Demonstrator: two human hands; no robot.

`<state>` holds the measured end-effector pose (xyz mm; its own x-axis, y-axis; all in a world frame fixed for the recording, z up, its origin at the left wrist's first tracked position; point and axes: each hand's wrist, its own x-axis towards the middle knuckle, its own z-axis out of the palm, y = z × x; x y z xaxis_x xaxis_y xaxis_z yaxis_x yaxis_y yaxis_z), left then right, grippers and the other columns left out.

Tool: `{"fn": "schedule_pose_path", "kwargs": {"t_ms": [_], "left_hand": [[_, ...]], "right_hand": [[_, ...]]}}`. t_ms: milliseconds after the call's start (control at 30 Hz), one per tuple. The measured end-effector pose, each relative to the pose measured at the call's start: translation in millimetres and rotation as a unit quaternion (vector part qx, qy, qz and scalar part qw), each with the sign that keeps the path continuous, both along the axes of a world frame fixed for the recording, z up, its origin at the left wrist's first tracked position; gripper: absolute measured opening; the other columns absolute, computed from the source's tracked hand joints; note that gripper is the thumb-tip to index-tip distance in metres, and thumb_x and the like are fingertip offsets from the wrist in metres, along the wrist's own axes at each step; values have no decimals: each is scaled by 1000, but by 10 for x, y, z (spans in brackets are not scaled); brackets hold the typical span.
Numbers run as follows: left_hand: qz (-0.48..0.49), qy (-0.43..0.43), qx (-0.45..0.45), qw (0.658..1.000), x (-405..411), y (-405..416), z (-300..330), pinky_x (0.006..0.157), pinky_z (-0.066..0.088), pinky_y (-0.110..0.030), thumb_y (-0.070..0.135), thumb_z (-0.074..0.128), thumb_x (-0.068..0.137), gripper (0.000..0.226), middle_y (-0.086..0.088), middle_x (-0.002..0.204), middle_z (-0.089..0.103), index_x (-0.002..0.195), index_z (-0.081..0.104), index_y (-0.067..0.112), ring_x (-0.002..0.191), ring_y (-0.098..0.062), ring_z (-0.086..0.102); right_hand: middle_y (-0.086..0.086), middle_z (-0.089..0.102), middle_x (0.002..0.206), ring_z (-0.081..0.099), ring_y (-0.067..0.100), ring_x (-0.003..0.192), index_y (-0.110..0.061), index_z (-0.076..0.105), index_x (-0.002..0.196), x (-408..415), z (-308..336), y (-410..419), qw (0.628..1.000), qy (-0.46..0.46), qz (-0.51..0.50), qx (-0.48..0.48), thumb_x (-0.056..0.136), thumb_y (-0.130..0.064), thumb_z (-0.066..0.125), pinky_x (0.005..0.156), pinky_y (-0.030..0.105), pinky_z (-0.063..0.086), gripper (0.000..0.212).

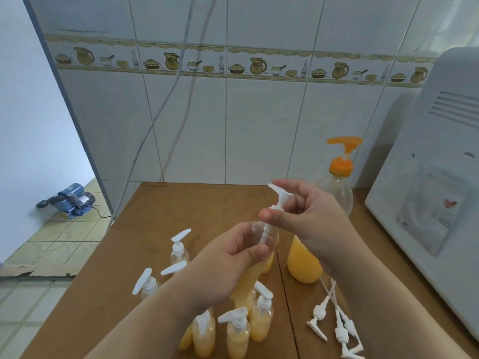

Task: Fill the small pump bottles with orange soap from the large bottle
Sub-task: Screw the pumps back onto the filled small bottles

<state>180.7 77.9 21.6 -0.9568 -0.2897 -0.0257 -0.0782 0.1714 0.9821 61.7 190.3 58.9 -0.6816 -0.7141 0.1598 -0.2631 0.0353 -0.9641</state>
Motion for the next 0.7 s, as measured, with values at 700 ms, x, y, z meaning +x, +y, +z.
{"fn": "schedule_pose_path", "kwargs": {"t_ms": [700], "left_hand": [[153, 131, -370, 907, -205, -49, 64, 85, 35, -7, 25, 62, 88, 36, 23, 107, 52, 123, 52, 29, 96, 8, 46]], "right_hand": [[9, 69, 83, 64, 27, 84, -23, 70, 85, 98, -35, -93, 993, 7, -97, -72, 76, -31, 74, 75, 39, 55, 12]]}}
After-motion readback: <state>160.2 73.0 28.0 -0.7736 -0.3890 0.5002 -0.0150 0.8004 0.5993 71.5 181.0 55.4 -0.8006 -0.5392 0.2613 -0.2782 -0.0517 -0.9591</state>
